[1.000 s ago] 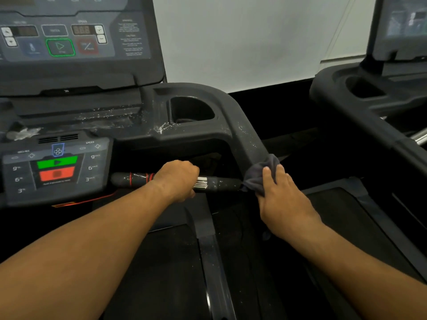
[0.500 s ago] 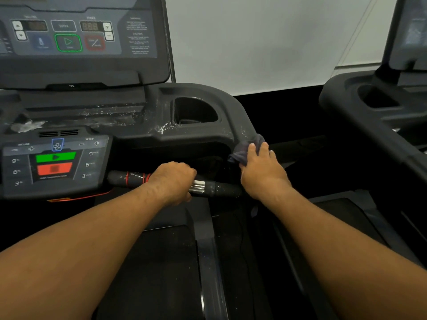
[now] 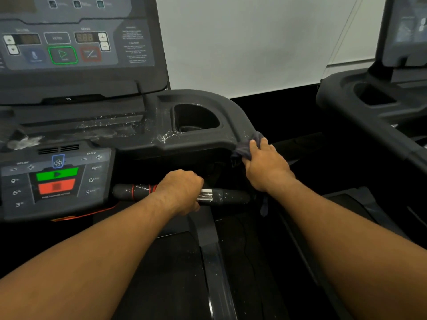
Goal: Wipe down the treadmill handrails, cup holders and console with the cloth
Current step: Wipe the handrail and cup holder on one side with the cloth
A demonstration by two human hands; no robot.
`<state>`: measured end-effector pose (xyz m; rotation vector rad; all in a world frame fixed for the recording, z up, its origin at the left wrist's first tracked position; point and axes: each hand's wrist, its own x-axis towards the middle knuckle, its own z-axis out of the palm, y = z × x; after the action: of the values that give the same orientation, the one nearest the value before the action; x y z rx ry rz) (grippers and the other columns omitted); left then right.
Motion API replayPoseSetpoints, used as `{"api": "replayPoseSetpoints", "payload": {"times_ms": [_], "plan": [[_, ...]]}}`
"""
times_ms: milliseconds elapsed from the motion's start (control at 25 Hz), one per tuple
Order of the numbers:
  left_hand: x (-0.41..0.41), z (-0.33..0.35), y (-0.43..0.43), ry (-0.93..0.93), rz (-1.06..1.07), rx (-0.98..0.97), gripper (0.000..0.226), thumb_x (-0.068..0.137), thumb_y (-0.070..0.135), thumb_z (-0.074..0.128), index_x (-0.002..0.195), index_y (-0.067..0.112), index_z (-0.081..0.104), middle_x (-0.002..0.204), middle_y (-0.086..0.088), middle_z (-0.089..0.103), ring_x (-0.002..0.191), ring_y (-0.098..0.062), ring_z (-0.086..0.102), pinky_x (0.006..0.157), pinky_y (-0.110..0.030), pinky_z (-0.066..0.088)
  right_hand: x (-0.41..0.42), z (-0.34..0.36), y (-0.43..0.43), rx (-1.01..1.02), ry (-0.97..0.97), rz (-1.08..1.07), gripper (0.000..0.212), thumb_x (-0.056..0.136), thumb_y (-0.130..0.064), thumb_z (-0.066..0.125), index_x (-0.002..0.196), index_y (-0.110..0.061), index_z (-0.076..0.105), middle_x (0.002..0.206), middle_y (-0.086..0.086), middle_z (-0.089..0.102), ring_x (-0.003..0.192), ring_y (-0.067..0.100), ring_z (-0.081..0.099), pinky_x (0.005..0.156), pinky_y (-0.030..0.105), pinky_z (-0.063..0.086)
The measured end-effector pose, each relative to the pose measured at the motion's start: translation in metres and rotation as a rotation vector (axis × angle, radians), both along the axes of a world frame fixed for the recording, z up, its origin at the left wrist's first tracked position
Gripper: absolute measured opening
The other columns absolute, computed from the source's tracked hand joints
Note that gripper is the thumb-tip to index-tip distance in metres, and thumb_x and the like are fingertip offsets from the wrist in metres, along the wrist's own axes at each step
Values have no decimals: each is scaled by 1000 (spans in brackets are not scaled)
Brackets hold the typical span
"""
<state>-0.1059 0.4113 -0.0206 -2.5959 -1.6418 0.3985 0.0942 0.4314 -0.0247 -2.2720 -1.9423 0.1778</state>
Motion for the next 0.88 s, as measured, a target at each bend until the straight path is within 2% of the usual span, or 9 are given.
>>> {"api": "replayPoseSetpoints", "payload": {"times_ms": [120, 280, 360, 440, 480, 600, 680, 800, 880], "plan": [[-1, -5, 0, 14, -37, 27, 35, 83, 42, 69, 109, 22, 59, 102, 3, 62, 88, -16, 61, 67, -27, 43, -4, 6, -8, 26, 21, -9, 57, 102, -36, 36, 153, -18, 18, 159, 10, 15, 143, 29, 22, 116, 46, 26], [-5, -3, 1, -20, -69, 22, 36, 83, 43, 68, 109, 21, 58, 104, 3, 60, 90, -16, 60, 68, -28, 42, 3, 14, -83, -41, -85, 98, 58, 103, -35, 36, 154, -20, 14, 161, 9, 8, 147, 26, 13, 118, 39, 13], [-9, -1, 2, -53, -80, -20, 38, 82, 44, 69, 111, 22, 58, 105, 3, 58, 92, -17, 59, 71, -29, 45, 2, 23, -108, -44, -48, 100, 53, 103, -36, 37, 152, -22, 23, 159, 7, 18, 145, 22, 18, 118, 35, 14], [-16, 2, 5, -115, -65, -93, 39, 79, 44, 73, 109, 24, 57, 104, 4, 59, 90, -16, 58, 73, -30, 47, -14, 27, -109, 63, 47, 129, 48, 100, -32, 43, 146, -23, 34, 152, 3, 33, 140, 18, 27, 116, 34, 21], [-21, 4, 6, -138, -46, -117, 39, 77, 43, 75, 107, 25, 57, 103, 5, 58, 88, -14, 57, 72, -29, 46, -27, 25, -105, 77, 98, 156, 49, 99, -30, 45, 146, -22, 34, 153, 2, 31, 141, 18, 25, 117, 34, 20], [-28, 6, 8, -115, -37, -104, 36, 79, 42, 75, 106, 24, 59, 100, 5, 55, 85, -12, 55, 67, -26, 42, -66, -9, -94, -57, 133, 199, 53, 101, -30, 42, 150, -18, 26, 157, 5, 22, 146, 22, 15, 118, 36, 12], [-27, 5, 9, -92, -39, -95, 34, 80, 41, 74, 105, 23, 60, 97, 4, 57, 82, -12, 56, 64, -25, 40, -72, -33, -83, -96, 132, 213, 52, 102, -38, 36, 149, -17, 30, 152, 5, 31, 144, 24, 22, 119, 40, 12], [-23, 6, 10, -81, -28, -87, 33, 80, 41, 75, 103, 22, 62, 92, 4, 60, 79, -13, 59, 61, -25, 42, -66, -34, -51, -143, 242, 168, 42, 101, -45, 31, 124, -19, 55, 119, 3, 57, 115, 21, 51, 111, 42, 30], [-23, 6, 11, -78, -18, -75, 33, 80, 40, 75, 104, 22, 63, 92, 4, 61, 78, -13, 59, 61, -26, 42, -68, -23, -27, -287, 302, 116, 44, 101, -48, 30, 104, -19, 62, 99, 5, 64, 91, 21, 60, 92, 42, 47]]}}
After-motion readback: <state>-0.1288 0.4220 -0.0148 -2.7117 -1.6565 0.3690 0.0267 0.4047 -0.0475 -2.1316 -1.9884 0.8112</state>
